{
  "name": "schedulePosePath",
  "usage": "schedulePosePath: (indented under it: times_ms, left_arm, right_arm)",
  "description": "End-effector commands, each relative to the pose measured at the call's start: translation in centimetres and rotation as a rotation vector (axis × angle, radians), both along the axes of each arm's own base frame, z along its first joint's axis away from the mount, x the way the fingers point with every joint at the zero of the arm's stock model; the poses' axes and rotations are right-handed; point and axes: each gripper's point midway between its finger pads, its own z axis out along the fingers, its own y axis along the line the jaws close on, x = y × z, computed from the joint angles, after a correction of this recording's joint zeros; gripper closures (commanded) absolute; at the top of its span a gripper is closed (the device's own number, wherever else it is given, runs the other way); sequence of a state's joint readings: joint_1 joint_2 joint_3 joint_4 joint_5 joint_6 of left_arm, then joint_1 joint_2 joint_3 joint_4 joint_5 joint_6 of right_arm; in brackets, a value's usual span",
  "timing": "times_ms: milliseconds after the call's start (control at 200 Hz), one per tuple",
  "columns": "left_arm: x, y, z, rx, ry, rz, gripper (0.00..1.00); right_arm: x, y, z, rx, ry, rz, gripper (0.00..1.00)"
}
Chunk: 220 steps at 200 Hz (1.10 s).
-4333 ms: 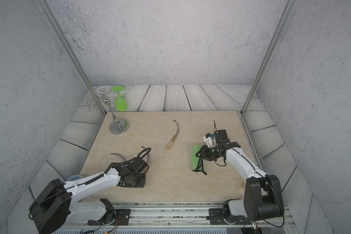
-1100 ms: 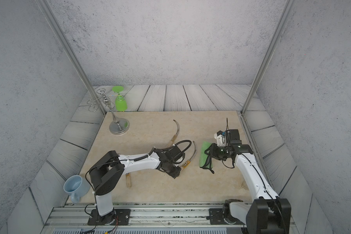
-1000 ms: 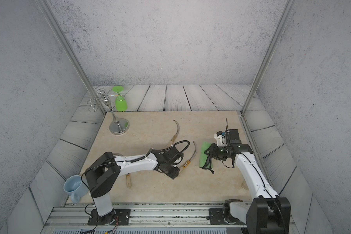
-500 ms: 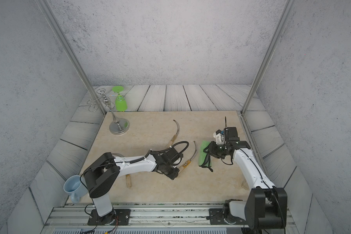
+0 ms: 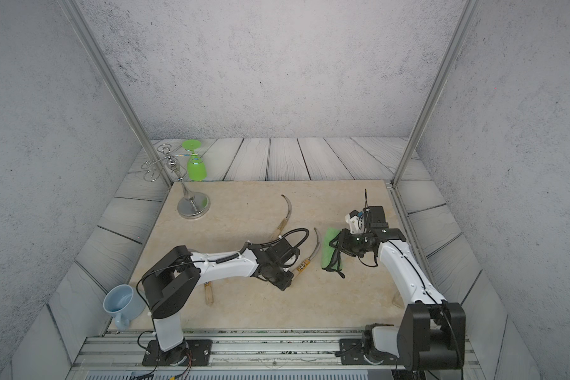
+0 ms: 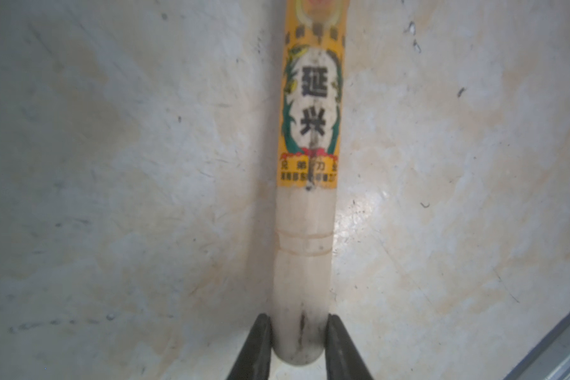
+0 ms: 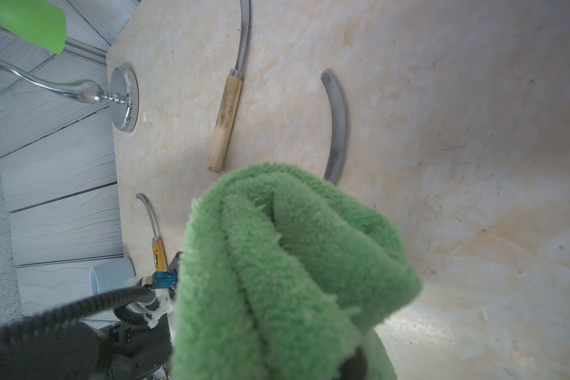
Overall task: Wipe small sickles with rags
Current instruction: Move the small sickle to the center of the board.
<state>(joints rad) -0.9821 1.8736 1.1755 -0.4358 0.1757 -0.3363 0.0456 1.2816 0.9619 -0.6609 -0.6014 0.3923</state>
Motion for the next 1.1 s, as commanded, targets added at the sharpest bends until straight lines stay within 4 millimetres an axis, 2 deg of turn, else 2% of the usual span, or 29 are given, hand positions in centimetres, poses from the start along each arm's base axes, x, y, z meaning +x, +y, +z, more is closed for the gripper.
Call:
schedulePosePath:
  times_ms: [0, 150, 390, 661, 926, 1096]
  left_arm:
    - [0.4, -0.1, -0.5, 0.016, 0.009, -0.005, 0.84]
    - [0.9, -0.8, 0.0, 0.009, 0.010, -0.021, 1.00]
    - [2.2, -2.4, 1.0, -0.012, -0.013, -0.037, 1.00]
    - [3.4, -4.2, 0.6, -0.074, -0.048, -0.026, 1.00]
    - [3.5, -4.0, -0.5, -0.110, -0.077, 0.005, 1.00]
    - [3.6, -3.9, -1.0, -0.110, -0.079, 0.013, 1.00]
  right_arm:
    - [0.3, 0.4, 0.1, 0.019, 0.003, 0.012, 0.70]
    - [0.5, 0.4, 1.1, 0.016, -0.025, 0.014, 0.70]
    - [1.9, 0.4, 2.3, 0.006, -0.053, 0.022, 0.70]
    - [4.6, 0.3, 2.9, 0.004, -0.063, 0.011, 0.70]
    - [6.5, 0.9, 1.5, 0.034, -0.013, 0.012, 0.70]
    - [7.0, 1.2, -1.5, 0.026, 0.070, 0.018, 0.70]
